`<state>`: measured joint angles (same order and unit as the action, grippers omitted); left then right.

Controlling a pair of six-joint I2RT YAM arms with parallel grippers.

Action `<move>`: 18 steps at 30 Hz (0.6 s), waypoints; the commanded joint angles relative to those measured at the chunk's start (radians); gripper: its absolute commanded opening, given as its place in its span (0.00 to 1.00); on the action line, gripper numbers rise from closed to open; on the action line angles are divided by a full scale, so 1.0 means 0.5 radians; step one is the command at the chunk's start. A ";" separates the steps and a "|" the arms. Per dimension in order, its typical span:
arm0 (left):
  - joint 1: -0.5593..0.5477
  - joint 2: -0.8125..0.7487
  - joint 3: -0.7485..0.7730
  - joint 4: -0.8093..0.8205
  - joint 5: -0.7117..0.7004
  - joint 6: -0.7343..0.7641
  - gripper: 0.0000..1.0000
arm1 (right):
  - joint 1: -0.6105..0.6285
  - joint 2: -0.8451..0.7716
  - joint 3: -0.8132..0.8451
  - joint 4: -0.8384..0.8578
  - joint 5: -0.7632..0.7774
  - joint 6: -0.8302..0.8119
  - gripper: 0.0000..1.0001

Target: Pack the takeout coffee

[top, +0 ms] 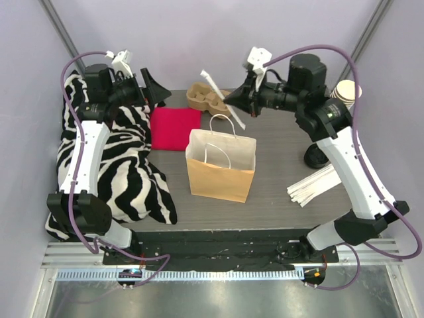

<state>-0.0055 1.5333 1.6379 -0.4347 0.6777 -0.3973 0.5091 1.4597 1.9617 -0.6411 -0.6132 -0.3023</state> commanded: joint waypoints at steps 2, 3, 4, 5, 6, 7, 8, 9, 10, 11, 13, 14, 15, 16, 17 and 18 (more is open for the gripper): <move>0.002 -0.180 -0.097 0.081 0.001 -0.006 1.00 | 0.157 -0.072 -0.202 0.153 -0.071 0.046 0.01; 0.002 -0.186 -0.103 0.075 -0.002 -0.003 1.00 | 0.184 -0.075 -0.223 0.168 -0.074 0.071 0.01; 0.002 -0.201 -0.113 0.066 -0.008 0.000 1.00 | 0.200 -0.085 -0.245 0.187 -0.077 0.074 0.01; 0.002 -0.207 -0.116 0.063 -0.006 0.006 1.00 | 0.206 -0.091 -0.303 0.196 -0.080 0.077 0.01; 0.002 -0.210 -0.122 0.059 -0.012 0.012 1.00 | 0.212 -0.115 -0.340 0.208 -0.087 0.080 0.01; 0.002 -0.213 -0.122 0.050 -0.015 0.015 1.00 | 0.221 -0.121 -0.374 0.236 -0.087 0.083 0.01; 0.002 -0.220 -0.125 0.050 -0.018 0.018 1.00 | 0.221 -0.134 -0.444 0.248 -0.087 0.086 0.01; 0.002 -0.226 -0.125 0.044 -0.021 0.024 1.00 | 0.224 -0.149 -0.469 0.260 -0.090 0.107 0.01; 0.002 -0.226 -0.128 0.044 -0.024 0.025 1.00 | 0.230 -0.158 -0.493 0.282 -0.090 0.114 0.01; 0.002 -0.232 -0.134 0.044 -0.024 0.025 1.00 | 0.237 -0.164 -0.536 0.282 -0.087 0.117 0.01; 0.002 -0.235 -0.152 0.041 -0.027 0.018 1.00 | 0.240 -0.195 -0.591 0.282 -0.081 0.120 0.01; 0.002 -0.241 -0.156 0.044 -0.027 0.015 1.00 | 0.240 -0.207 -0.646 0.282 -0.081 0.120 0.01; 0.002 -0.244 -0.162 0.047 -0.024 0.012 1.00 | 0.240 -0.220 -0.677 0.285 -0.081 0.120 0.01; 0.002 -0.244 -0.171 0.050 -0.027 0.006 1.00 | 0.243 -0.238 -0.705 0.288 -0.077 0.111 0.01; 0.002 -0.247 -0.174 0.053 -0.030 0.003 0.99 | 0.243 -0.247 -0.760 0.291 -0.074 0.102 0.01; 0.002 -0.247 -0.180 0.056 -0.030 -0.003 1.00 | 0.243 -0.256 -0.788 0.288 -0.068 0.089 0.01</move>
<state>-0.0055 1.4509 1.5574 -0.4351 0.6674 -0.3901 0.6216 1.3914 1.6150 -0.5495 -0.6411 -0.2584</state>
